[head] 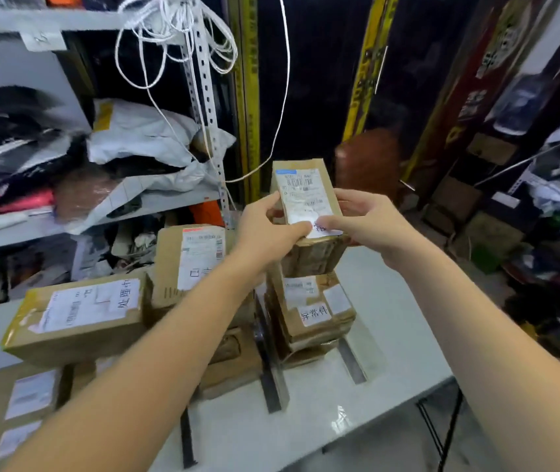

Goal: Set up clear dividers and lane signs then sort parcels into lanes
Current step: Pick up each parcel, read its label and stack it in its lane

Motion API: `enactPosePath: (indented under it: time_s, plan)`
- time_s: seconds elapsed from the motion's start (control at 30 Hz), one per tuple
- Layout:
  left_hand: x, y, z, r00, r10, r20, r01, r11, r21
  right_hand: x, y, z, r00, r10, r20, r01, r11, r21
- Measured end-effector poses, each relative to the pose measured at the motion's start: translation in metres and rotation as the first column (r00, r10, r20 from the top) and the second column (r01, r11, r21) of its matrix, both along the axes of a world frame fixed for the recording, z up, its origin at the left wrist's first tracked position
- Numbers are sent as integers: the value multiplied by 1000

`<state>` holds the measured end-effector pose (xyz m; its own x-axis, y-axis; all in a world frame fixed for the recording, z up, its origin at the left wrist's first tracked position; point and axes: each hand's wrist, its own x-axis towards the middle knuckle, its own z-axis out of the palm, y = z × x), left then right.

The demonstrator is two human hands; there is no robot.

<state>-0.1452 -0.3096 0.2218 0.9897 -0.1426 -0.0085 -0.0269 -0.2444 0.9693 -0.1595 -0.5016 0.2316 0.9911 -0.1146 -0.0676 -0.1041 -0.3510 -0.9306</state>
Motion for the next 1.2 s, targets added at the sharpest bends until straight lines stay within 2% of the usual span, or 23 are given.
enactPosePath:
  time_s: [0.3, 0.5, 0.6, 0.7, 0.77, 0.83, 0.93, 1.07, 1.13, 1.2]
  plan:
    - [-11, -51, -73, 981, 99, -164, -82, 991, 106, 9, -30, -82, 988, 110, -106, -111, 994, -3]
    - [-16, -48, -83, 974, 166, -153, -144, 979, 142, 12, -30, -94, 986, 152, -66, -156, 985, -67]
    - [-17, -44, -77, 982, 139, -128, -110, 971, 213, 14, -28, -87, 985, 153, -75, -163, 973, -162]
    - [-19, -37, -59, 990, 122, -74, -97, 955, 280, 17, -21, -74, 997, 47, -64, -63, 961, -270]
    - [-17, -27, -35, 992, 126, 26, -128, 941, 315, 21, -14, -59, 1000, 25, 14, -19, 949, -316]
    - [-15, -10, -9, 976, 144, 162, -194, 914, 356, 25, -2, -42, 992, 94, 88, -55, 927, -370]
    - [-12, 26, 23, 947, 145, 285, -271, 838, 474, 32, 26, -20, 971, 207, 124, -126, 872, -472]
    - [-14, 84, 49, 915, 89, 392, -352, 650, 673, 39, 76, -4, 939, 311, 145, -188, 820, -541]
    - [-17, 124, 52, 914, 59, 401, -375, 497, 782, 39, 106, 4, 919, 372, 126, -236, 778, -582]
    - [-24, 166, 48, 947, 33, 320, -313, 323, 893, 37, 138, 10, 887, 447, 113, -291, 733, -615]
